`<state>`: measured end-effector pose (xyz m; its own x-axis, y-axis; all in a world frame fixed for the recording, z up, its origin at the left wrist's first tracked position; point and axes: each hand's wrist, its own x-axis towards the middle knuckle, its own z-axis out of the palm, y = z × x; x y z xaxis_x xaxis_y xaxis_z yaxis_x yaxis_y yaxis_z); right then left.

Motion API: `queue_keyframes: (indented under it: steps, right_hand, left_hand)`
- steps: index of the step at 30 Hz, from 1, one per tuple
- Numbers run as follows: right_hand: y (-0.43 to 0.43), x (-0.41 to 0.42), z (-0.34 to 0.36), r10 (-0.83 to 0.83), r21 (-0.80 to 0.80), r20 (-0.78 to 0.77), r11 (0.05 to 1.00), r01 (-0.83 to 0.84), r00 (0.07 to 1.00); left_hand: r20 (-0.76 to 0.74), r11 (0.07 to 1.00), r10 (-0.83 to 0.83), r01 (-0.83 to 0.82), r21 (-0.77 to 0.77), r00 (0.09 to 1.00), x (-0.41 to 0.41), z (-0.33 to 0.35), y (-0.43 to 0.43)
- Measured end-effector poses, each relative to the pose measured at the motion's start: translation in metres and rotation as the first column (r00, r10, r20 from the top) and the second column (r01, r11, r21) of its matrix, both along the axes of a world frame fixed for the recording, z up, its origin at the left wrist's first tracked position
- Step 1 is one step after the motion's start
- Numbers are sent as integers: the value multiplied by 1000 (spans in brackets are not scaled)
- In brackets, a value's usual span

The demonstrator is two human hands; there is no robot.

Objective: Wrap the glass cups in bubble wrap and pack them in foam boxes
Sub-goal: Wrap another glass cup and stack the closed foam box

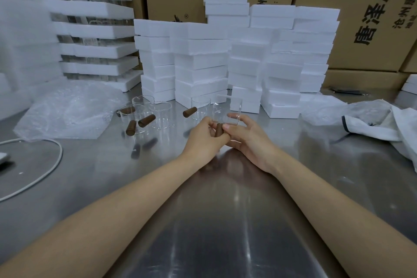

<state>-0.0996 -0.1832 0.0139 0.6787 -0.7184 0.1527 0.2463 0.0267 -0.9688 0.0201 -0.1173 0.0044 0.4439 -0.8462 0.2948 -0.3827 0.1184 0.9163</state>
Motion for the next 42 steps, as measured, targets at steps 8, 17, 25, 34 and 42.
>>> queue_keyframes:
  steps: [8, 17, 25, 34, 42]
  right_hand:
    - [1, 1, 4, -16, 16, -14, 1000, 16, 1000]
    - [-2, -1, 3, -17, 26, 38, 1000, 16, 999]
    - [3, 1, 7, 40, 101, 47, 994, -45, 998]
    - [-1, 0, 2, 98, 132, 154, 984, -118, 983]
    - [-4, 0, -1, -97, 83, 130, 993, 87, 987]
  left_hand:
    - [-30, 1000, 21, -20, 21, 999, 0, 1, 0]
    - [-111, 989, 73, -86, -116, 991, 13, -1, 0]
    - [-108, 976, 146, -161, -144, 983, 20, -1, -4]
    - [-155, 979, 141, -161, -126, 978, 20, 2, -5]
    - [-261, 988, -155, 145, -60, 953, 13, 10, 1]
